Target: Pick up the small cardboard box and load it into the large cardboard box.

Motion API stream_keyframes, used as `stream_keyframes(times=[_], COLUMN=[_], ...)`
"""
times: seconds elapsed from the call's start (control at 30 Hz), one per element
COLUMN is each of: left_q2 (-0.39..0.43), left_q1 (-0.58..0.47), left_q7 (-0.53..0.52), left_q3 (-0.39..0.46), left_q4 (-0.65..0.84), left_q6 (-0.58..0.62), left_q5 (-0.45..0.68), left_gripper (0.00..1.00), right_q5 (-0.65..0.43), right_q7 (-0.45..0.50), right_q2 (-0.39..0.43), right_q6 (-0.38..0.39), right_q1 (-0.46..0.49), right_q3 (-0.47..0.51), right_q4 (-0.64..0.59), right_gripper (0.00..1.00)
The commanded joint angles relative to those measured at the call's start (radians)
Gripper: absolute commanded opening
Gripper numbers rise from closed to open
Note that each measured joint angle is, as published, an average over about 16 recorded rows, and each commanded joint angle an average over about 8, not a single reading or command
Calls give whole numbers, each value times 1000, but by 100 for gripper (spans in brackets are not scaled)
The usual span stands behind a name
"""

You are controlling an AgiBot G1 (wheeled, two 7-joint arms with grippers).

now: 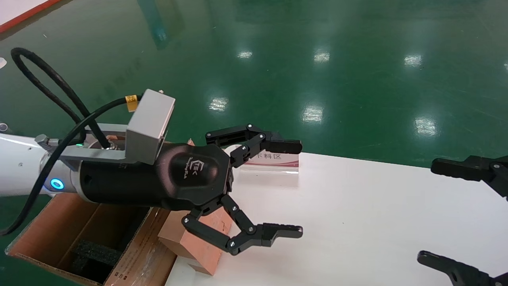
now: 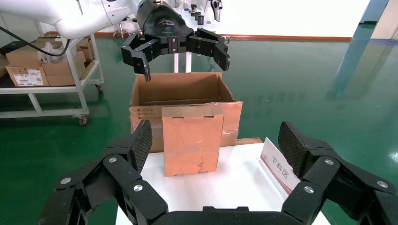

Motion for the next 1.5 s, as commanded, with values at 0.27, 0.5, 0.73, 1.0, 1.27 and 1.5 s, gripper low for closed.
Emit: stream_keyframes(times=[0.27, 0.5, 0.73, 1.0, 1.27, 1.5], left_q2=[0, -2, -31, -61, -36, -10], left_q1=[0, 0, -26, -167, -358, -479], left_q7=[0, -3, -57, -173, -319, -450], left_q3=[0, 1, 27, 122, 253, 370], left_q4=[0, 0, -28, -68, -73, -74], left_q6=[0, 0, -19, -7, 48, 65], left_q5=[0, 2, 68, 318, 586, 723], left_gripper=[100, 100, 100, 100, 100, 100], right_q5=[0, 0, 0, 1, 1, 1], right_q7=[0, 0, 0, -1, -1, -1], right_q2=[0, 0, 0, 0, 0, 1], right_q6=[0, 0, 0, 0, 0, 0], right_q1=[0, 0, 0, 1, 1, 1], right_q3=[0, 0, -1, -1, -2, -2], right_q4=[0, 0, -1, -1, -1, -1], right_gripper=[100, 100, 100, 100, 100, 100])
